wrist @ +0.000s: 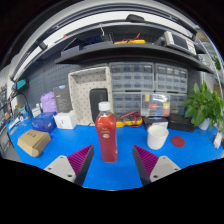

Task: Pour water

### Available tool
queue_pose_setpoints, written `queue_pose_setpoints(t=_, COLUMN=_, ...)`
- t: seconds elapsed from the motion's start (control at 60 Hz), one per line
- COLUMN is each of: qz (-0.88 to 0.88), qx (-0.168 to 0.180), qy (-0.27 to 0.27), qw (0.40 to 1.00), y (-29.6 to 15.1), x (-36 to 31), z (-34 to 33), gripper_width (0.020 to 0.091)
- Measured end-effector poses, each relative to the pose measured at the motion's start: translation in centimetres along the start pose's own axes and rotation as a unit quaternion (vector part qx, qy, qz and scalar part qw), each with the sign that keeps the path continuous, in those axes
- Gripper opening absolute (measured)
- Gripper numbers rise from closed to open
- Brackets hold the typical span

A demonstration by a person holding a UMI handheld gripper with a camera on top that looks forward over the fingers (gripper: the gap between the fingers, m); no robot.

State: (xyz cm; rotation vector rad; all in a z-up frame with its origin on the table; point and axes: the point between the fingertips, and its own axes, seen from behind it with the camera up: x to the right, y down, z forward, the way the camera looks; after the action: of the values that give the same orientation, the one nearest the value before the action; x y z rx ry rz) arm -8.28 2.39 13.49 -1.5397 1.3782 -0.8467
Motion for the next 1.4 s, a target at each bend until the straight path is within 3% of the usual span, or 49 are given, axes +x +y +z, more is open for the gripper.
queue_pose_setpoints(t=0.067, qz=0.007, qx=0.005, qy=-0.002, qw=1.0, y=0.7, x=-3.2, z=3.2, gripper_width=0.081)
queue_pose_setpoints(t=0.417, qz=-0.002, qx=-0.004, qy=0.027, qw=1.0, y=-0.8, x=-3.9, z=11.8, gripper_width=0.0784)
queue_pose_setpoints(t=0.467, qz=-0.005, qx=-0.003, qy=0.026, qw=1.0, y=-0.8, x=-4.1, z=12.7, gripper_width=0.0728)
queue_pose_setpoints(t=0.533, qz=-0.017, qx=0.001, qy=0.053, qw=0.998, y=-0.7, x=-2.9, z=13.4, gripper_width=0.048)
queue_pose_setpoints(t=0.583, qz=-0.02, qx=0.007, qy=0.06, qw=0.998, y=-0.8, x=-2.8, z=13.4, gripper_width=0.0468)
queue_pose_setpoints(t=0.6, qz=-0.018, qx=0.008, qy=0.058, qw=0.998, y=-0.7, x=-2.9, z=13.5, gripper_width=0.0423)
queue_pose_setpoints(t=0.633, qz=-0.015, qx=0.015, qy=0.064, qw=0.998, y=-0.8, x=-2.7, z=13.4, gripper_width=0.0419)
queue_pose_setpoints(t=0.683, qz=-0.008, qx=0.023, qy=0.065, qw=0.998, y=-0.8, x=-2.6, z=13.4, gripper_width=0.0336)
queue_pose_setpoints(t=0.733, qz=-0.005, qx=0.028, qy=0.065, qw=0.997, y=-0.7, x=-2.6, z=13.3, gripper_width=0.0299)
queue_pose_setpoints(t=1.017, qz=0.045, qx=0.015, qy=0.059, qw=0.997, y=-0.9, x=-1.9, z=13.7, gripper_width=0.0295)
queue_pose_setpoints(t=1.15, qz=0.198, qx=0.005, qy=0.013, qw=0.98, y=-2.1, x=-1.0, z=13.9, gripper_width=0.0298)
queue_pose_setpoints(t=1.267, qz=0.365, qx=0.023, qy=-0.015, qw=0.93, y=-4.6, x=1.0, z=14.2, gripper_width=0.0297)
queue_pose_setpoints(t=1.4, qz=0.553, qx=0.041, qy=-0.031, qw=0.832, y=-5.9, x=3.8, z=14.6, gripper_width=0.0301)
